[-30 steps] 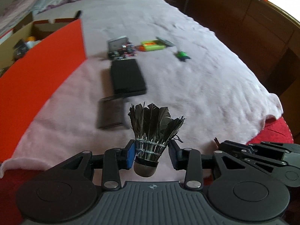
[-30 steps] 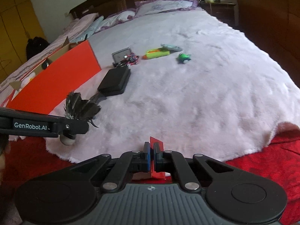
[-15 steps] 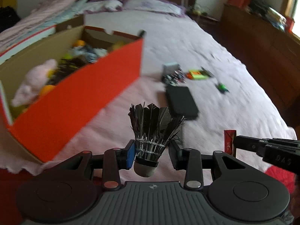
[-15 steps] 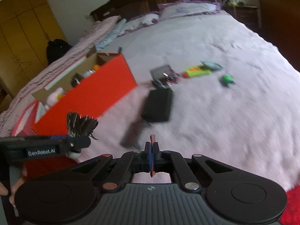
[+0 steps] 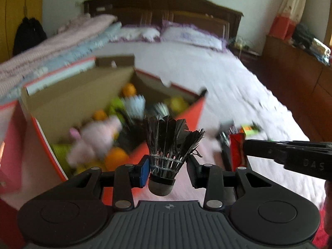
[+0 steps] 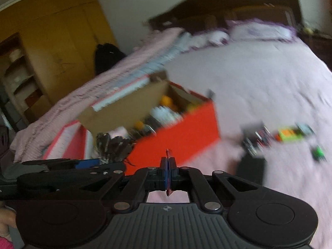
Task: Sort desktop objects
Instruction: 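Carry the shuttlecock with the left gripper while the right gripper carries the red packet to the box, then open both grippers over the box to drop the shuttlecock and packet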
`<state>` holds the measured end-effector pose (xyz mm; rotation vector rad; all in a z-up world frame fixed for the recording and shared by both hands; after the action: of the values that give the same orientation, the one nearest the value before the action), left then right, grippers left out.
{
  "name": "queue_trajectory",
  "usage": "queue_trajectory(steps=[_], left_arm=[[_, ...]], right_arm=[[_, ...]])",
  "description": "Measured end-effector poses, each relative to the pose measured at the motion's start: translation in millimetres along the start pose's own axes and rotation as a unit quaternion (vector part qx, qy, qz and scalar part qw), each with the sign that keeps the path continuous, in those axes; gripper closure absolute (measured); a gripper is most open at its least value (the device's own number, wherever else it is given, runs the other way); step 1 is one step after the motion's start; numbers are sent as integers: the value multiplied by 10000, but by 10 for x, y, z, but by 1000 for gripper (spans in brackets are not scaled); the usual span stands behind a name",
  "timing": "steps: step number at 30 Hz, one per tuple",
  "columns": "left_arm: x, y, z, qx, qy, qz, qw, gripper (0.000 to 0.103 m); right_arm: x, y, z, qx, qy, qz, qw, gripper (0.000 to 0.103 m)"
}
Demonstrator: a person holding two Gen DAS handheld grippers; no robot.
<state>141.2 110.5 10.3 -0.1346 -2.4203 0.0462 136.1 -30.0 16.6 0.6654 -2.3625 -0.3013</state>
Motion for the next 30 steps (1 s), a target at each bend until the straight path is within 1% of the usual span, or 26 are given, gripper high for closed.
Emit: queue_trajectory(steps=[2, 4, 5, 6, 7, 8, 9, 10, 12, 13, 14, 15, 17, 18, 21, 25, 28, 30], left_arm=[[-46, 154, -207, 5, -48, -117, 9999, 63], [-147, 283, -395, -31, 0, -208, 9998, 59], [-214, 336, -483, -72, 29, -239, 9997, 50], [-294, 388, -565, -115, 79, -303, 9994, 37], [-367, 437, -627, -146, 132, -410, 9990, 32], [-424, 476, -670, -164, 173, -535, 9983, 29], [-469, 500, -704, -185, 209, -645, 9975, 29], [-495, 508, -726, -200, 231, -712, 9970, 28], [-488, 479, -729, -181, 196, -696, 9972, 22], [-468, 443, -714, -185, 160, -641, 9976, 21], [-455, 402, -690, -210, 147, -600, 9979, 18], [-452, 349, -650, -264, 163, -588, 9978, 18], [-448, 218, -543, -433, 230, -591, 9970, 17], [-442, 129, -472, -535, 267, -569, 9966, 17], [-415, -151, -258, -742, 342, -427, 9957, 14], [-383, -461, 1, -806, 492, -148, 9954, 14], [-348, -615, 198, -722, 589, 35, 9956, 12], [-334, -690, 328, -619, 675, 139, 9957, 11]], right_arm=[[-141, 189, -239, 208, -143, -167, 9995, 101], [-331, 355, -491, 335, -255, -306, 9986, 101], [-448, 430, -628, 374, -305, -375, 9981, 101], [-572, 479, -750, 391, -339, -400, 9979, 99], [-684, 507, -845, 398, -356, -372, 9979, 96], [-797, 534, -940, 404, -373, -344, 9979, 86], [-895, 538, -1014, 378, -365, -254, 9983, 77], [-944, 516, -1049, 318, -341, -144, 9988, 76], [-935, 462, -1051, 223, -335, -45, 9992, 74], [-879, 425, -1006, 212, -354, -34, 9991, 71], [-823, 388, -962, 200, -373, -24, 9991, 63], [-763, 335, -896, 211, -376, 22, 9991, 60], [-625, 188, -714, 262, -355, 199, 9988, 60], [-541, 98, -611, 209, -347, 288, 9988, 57], [-295, -183, -304, -128, -284, 491, 9983, 54], [-32, -542, 61, -703, -195, 681, 9950, 51], [137, -747, 338, -934, -97, 821, 9922, 51], [258, -870, 533, -976, -30, 960, 9906, 49]])
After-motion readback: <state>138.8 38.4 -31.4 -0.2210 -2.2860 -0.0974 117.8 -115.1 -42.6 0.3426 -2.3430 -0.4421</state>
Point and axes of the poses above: each gripper's, at about its wrist camera, not at the fingertips, and x roughly against the way its jaws point, y to its left, z to its underside, the point moved 9 cm from there along -x, roughly the way its jaws point, and after that the axes turned 1 degree about -x, right-handed, at the moved point
